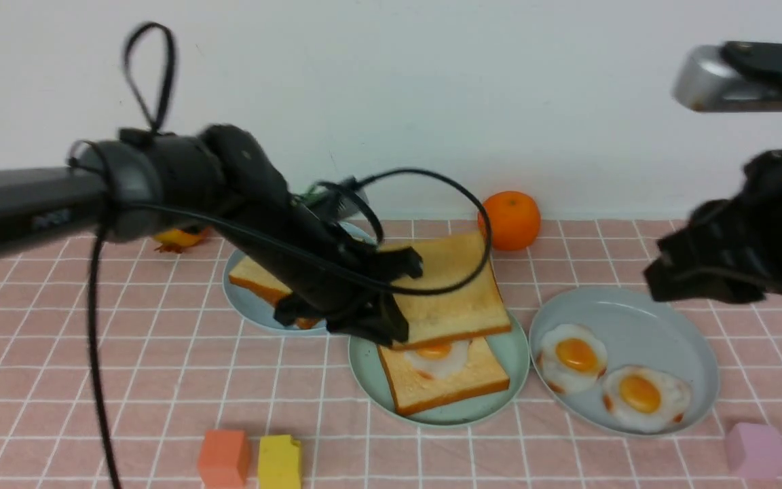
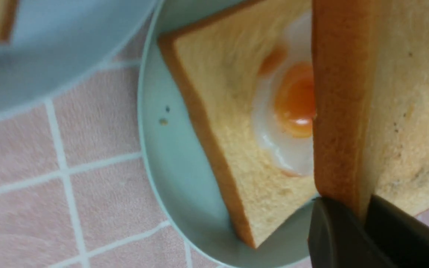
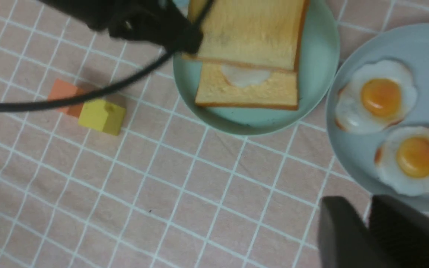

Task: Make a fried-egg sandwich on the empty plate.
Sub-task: Use the left arm to place a slice of bread on the fried egg in the middle

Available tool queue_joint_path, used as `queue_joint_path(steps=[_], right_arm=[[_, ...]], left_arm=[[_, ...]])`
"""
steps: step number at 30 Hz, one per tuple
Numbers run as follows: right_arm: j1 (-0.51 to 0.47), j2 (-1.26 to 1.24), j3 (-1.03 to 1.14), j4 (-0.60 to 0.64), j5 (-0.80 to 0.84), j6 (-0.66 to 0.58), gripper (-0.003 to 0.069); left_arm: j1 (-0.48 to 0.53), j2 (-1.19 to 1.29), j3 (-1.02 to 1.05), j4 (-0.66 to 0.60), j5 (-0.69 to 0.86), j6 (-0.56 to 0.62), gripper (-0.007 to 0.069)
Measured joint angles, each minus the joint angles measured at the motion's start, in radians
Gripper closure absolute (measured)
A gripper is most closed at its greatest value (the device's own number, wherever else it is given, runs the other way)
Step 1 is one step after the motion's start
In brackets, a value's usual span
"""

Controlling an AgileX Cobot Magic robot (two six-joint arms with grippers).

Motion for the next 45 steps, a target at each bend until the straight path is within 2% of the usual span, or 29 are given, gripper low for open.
queue_joint_path(steps=[1, 3, 20, 23, 27, 28, 29, 32, 37, 40, 45], right_arm=[[0.0, -0.025, 0.019, 0.0, -0.024, 0.0, 0.0617], [0.0, -0.046, 0.036, 0.0, -0.038, 0.0, 0.0662], [0.0, -0.057, 0.04, -0.023, -0.071, 0.0, 0.0666], [0.0, -0.057, 0.04, -0.023, -0.073, 0.002, 0.0666], [0.0, -0.057, 0.04, -0.026, -0.073, 0.016, 0.0665], [0.0, -0.057, 0.04, -0.026, -0.073, 0.024, 0.0664], [0.0, -0.057, 0.04, -0.026, -0.073, 0.025, 0.0664], [0.0, -0.057, 0.04, -0.026, -0.073, 0.028, 0.0662], [0.0, -0.058, 0.04, -0.026, -0.073, 0.03, 0.066], [0.0, -0.072, 0.04, -0.033, -0.091, 0.048, 0.0658], [0.0, -0.124, 0.048, -0.083, -0.14, 0.052, 0.0659]], left_arm=[[-0.007, 0.014, 0.0, 0.012, -0.006, -0.032, 0.0532], [-0.01, 0.025, 0.001, 0.021, -0.01, -0.074, 0.0532], [-0.01, 0.033, 0.001, 0.029, 0.041, -0.145, 0.0536], [-0.01, 0.033, 0.001, 0.029, 0.056, -0.146, 0.0516], [-0.01, 0.033, 0.001, 0.029, 0.058, -0.146, 0.0459], [-0.01, 0.033, 0.001, 0.029, 0.055, -0.146, 0.0414], [-0.01, 0.033, 0.001, 0.029, 0.055, -0.146, 0.041], [-0.01, 0.033, 0.001, 0.028, 0.052, -0.146, 0.0309], [-0.01, 0.033, 0.001, 0.037, 0.087, -0.161, 0.0192], [-0.01, 0.025, 0.001, 0.078, 0.116, -0.209, 0.0125], [-0.009, -0.029, 0.001, 0.182, 0.145, -0.24, 0.0074]])
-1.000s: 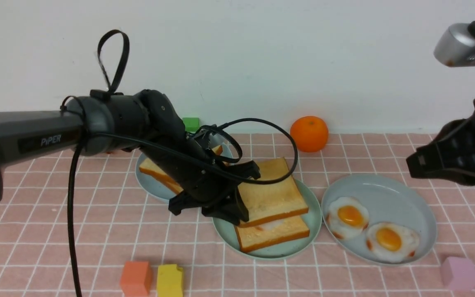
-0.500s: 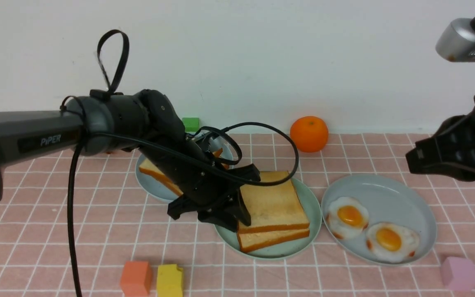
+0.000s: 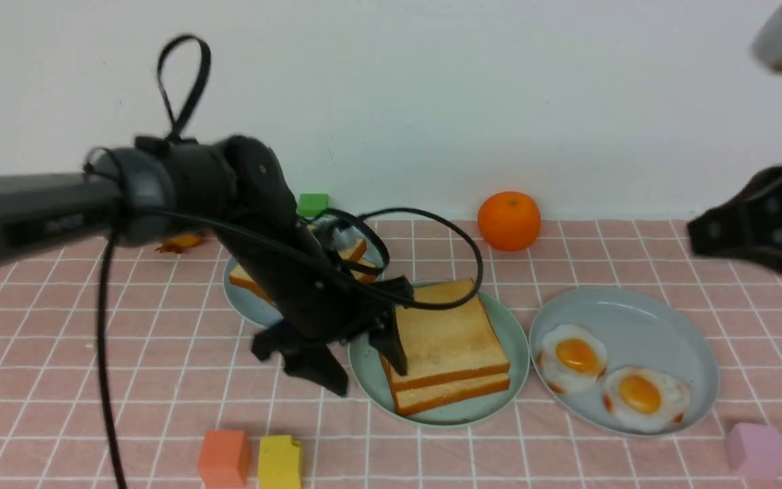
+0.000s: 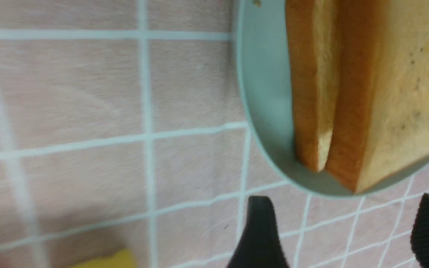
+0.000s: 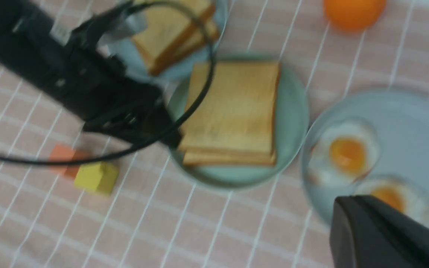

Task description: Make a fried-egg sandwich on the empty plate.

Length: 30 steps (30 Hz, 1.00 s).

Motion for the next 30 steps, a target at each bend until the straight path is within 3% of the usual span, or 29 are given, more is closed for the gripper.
queue_joint_path(steps=[5, 9, 14, 20, 30], right_arm=[[0.0, -0.14, 0.119, -0.082, -0.101, 0.0, 0.0658], [0.0, -0.326, 0.316, -0.102, -0.223, 0.0, 0.0658], [0.0, -0.553, 0.496, -0.099, -0.337, 0.007, 0.0658], [0.0, -0.81, 0.641, -0.088, -0.376, 0.049, 0.0649], [0.0, -0.931, 0.671, -0.084, -0.375, 0.052, 0.0643]], left_arm=[[0.0, -0.176, 0.0, 0.098, 0.009, 0.045, 0.0067], [0.0, -0.334, 0.0, 0.12, 0.043, 0.102, 0.0111], [0.0, -0.449, 0.003, 0.131, 0.109, 0.117, 0.026], [0.0, -0.664, 0.105, 0.116, 0.206, 0.111, 0.0613], [0.0, -1.089, 0.523, -0.022, 0.161, 0.071, 0.0613]])
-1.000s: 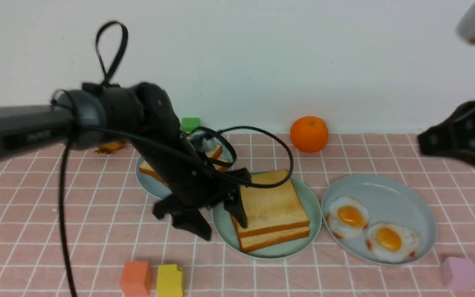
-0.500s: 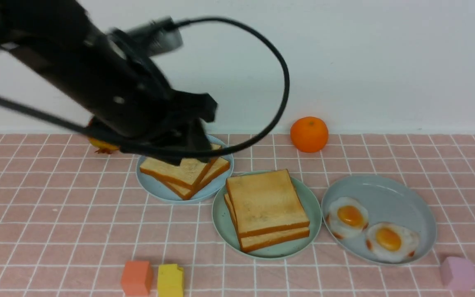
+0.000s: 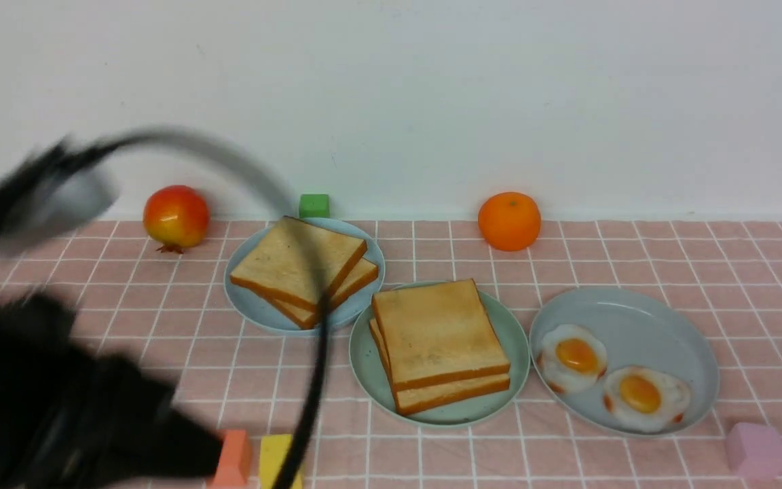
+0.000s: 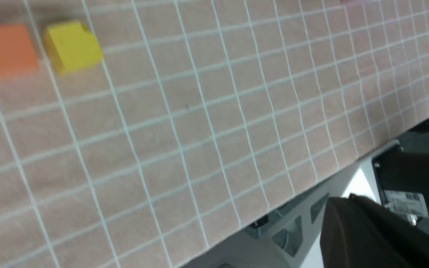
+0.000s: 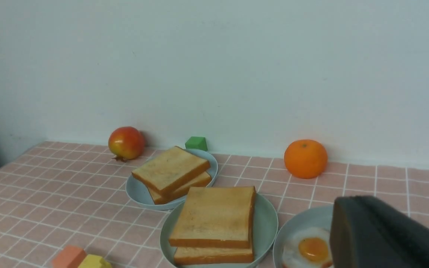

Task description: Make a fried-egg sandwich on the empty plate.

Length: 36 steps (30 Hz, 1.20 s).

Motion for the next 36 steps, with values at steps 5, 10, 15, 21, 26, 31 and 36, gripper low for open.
queue_joint_path(steps=[5, 10, 15, 21, 26, 31, 36], right_arm=[[0.0, 0.0, 0.0, 0.002, 0.0, 0.0, 0.0639], [0.0, 0.0, 0.0, 0.002, 0.0, 0.0, 0.0635], [0.0, 0.0, 0.0, 0.003, 0.0, 0.0, 0.063], [0.0, 0.0, 0.0, 0.003, 0.001, 0.0, 0.0625], [0.0, 0.0, 0.0, 0.003, 0.001, 0.0, 0.0618], [0.0, 0.0, 0.0, 0.003, 0.0, 0.0, 0.0617], [0.0, 0.0, 0.0, 0.003, 0.0, 0.0, 0.0616]], left_arm=[[0.0, -0.147, 0.054, -0.015, -0.031, 0.0, 0.0613], [0.0, -0.192, 0.057, -0.028, -0.038, 0.001, 0.0613], [0.0, -0.194, 0.058, -0.028, -0.039, 0.001, 0.0613], [0.0, -0.2, 0.069, 0.075, -0.091, 0.105, 0.0613], [0.003, -0.322, 0.199, 0.308, -0.393, 0.075, 0.0613], [0.098, -0.506, 0.413, 0.514, -0.616, -0.112, 0.0613], [0.237, -0.754, 0.66, 0.671, -0.693, -0.258, 0.0613]])
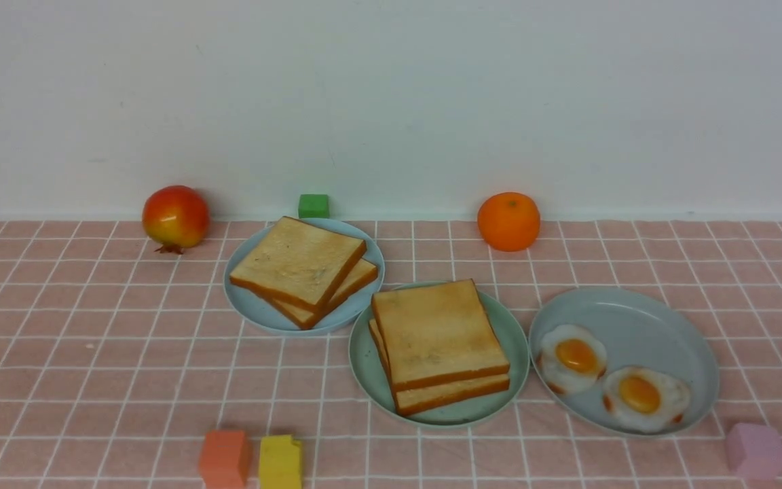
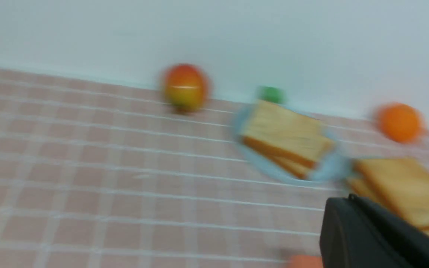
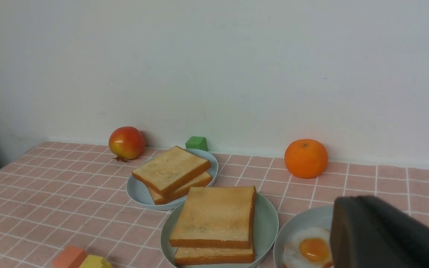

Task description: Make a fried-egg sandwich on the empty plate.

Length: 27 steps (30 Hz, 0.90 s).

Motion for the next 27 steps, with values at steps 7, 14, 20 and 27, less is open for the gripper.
queue_joint_path(steps=[7, 14, 20, 27], right_arm=[[0.0, 0.0, 0.0, 0.0, 0.0, 0.0, 0.0611], [0.0, 0.0, 0.0, 0.0, 0.0, 0.0, 0.0603], [0.0, 0.0, 0.0, 0.0, 0.0, 0.0, 0.0595], [0.0, 0.0, 0.0, 0.0, 0.0, 0.0, 0.0582]], left_arm=[[0.098, -0.14, 0.277, -0.019, -0.027, -0.004, 0.0613], [0.156, -0.14, 0.3, -0.066, -0.025, 0.168, 0.0613], [0.17, -0.14, 0.3, -0.07, -0.026, 0.173, 0.0613], [0.17, -0.14, 0.3, -0.07, -0.027, 0.172, 0.0613]])
